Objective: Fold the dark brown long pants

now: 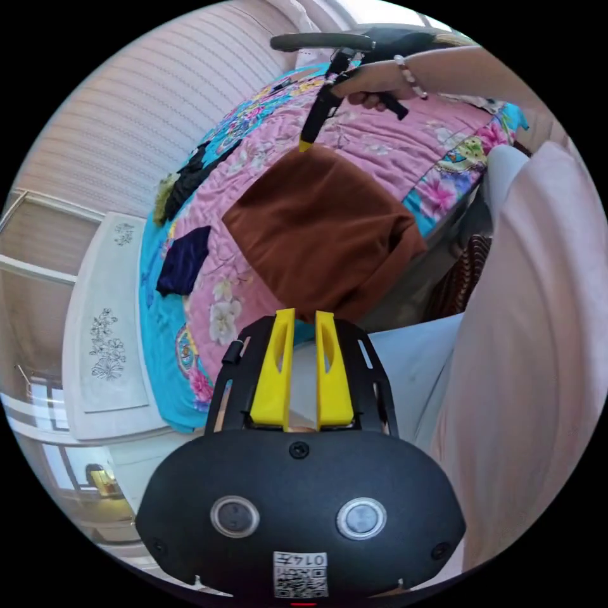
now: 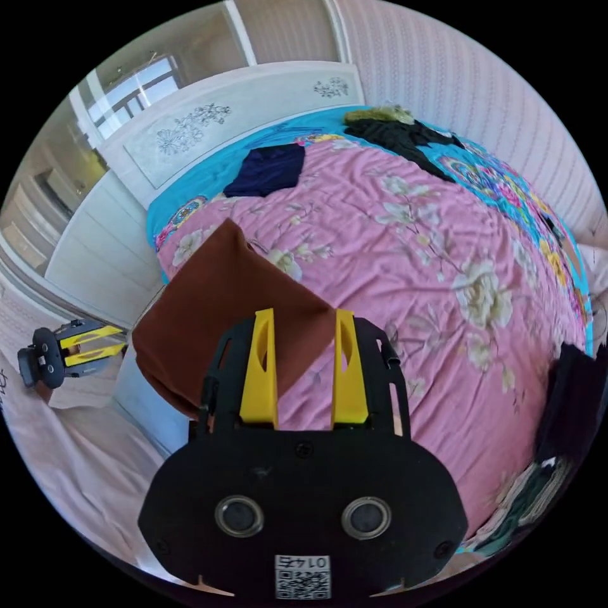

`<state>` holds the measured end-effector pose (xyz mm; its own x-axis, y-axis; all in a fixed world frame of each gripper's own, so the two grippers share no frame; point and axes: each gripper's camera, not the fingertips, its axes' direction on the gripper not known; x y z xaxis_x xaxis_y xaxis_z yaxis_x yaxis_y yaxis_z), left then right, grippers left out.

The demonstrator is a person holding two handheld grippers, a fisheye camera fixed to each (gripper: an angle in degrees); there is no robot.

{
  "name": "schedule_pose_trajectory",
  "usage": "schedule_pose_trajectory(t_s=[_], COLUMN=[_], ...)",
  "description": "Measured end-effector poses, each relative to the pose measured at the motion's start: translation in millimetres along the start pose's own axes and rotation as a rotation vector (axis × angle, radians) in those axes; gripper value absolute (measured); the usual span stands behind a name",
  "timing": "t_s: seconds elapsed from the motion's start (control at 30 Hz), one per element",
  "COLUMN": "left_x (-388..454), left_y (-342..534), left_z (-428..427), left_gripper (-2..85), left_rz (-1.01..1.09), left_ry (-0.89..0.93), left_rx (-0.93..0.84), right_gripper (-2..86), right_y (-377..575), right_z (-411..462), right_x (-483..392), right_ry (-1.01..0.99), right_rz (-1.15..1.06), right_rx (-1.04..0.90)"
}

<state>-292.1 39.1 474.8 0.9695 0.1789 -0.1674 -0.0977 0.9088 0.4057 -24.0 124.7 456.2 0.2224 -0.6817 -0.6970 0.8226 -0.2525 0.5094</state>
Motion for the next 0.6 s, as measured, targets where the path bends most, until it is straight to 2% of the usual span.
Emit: schedule_pose_trajectory(t_s=[0.03, 0.13, 0.2, 0.27, 0.33, 0.4, 0.47, 0.53, 0.6], left_x=[-1, -14, -11, 7, 27, 51, 87, 108, 121], left_y=[5, 22, 20, 0, -29, -70, -119, -140, -145], left_z=[1, 2, -10, -25, -21, -1, 37, 63, 72], left_gripper=[5.8, 6.0, 6.2, 7.3, 8.6, 10.7, 12.4, 10.2, 2.5], left_rz=[-0.020, -0.088, -0.035, 0.030, 0.085, 0.152, 0.285, 0.345, 0.393], left_ry=[-0.024, 0.088, 0.188, 0.234, 0.297, 0.433, 0.534, 0.478, 0.302], left_rx=[-0.022, -0.033, 0.091, 0.360, 0.475, 0.455, 0.279, 0.151, 0.166], right_gripper=[13.4, 13.7, 13.8, 13.8, 13.4, 12.9, 12.6, 12.3, 11.7], right_y=[11, 26, 30, 30, 29, 26, 24, 23, 22], right_z=[-1, 3, 6, 8, 11, 11, 9, 7, 6], right_x=[12, 34, 43, 54, 64, 75, 89, 95, 97], right_ry=[-0.030, -0.086, -0.109, -0.123, -0.165, -0.237, -0.278, -0.287, -0.276], right_rz=[0.054, 0.154, 0.198, 0.238, 0.269, 0.305, 0.344, 0.356, 0.355], right_rx=[0.003, -0.002, 0.001, 0.014, 0.008, -0.005, -0.016, -0.023, -0.031])
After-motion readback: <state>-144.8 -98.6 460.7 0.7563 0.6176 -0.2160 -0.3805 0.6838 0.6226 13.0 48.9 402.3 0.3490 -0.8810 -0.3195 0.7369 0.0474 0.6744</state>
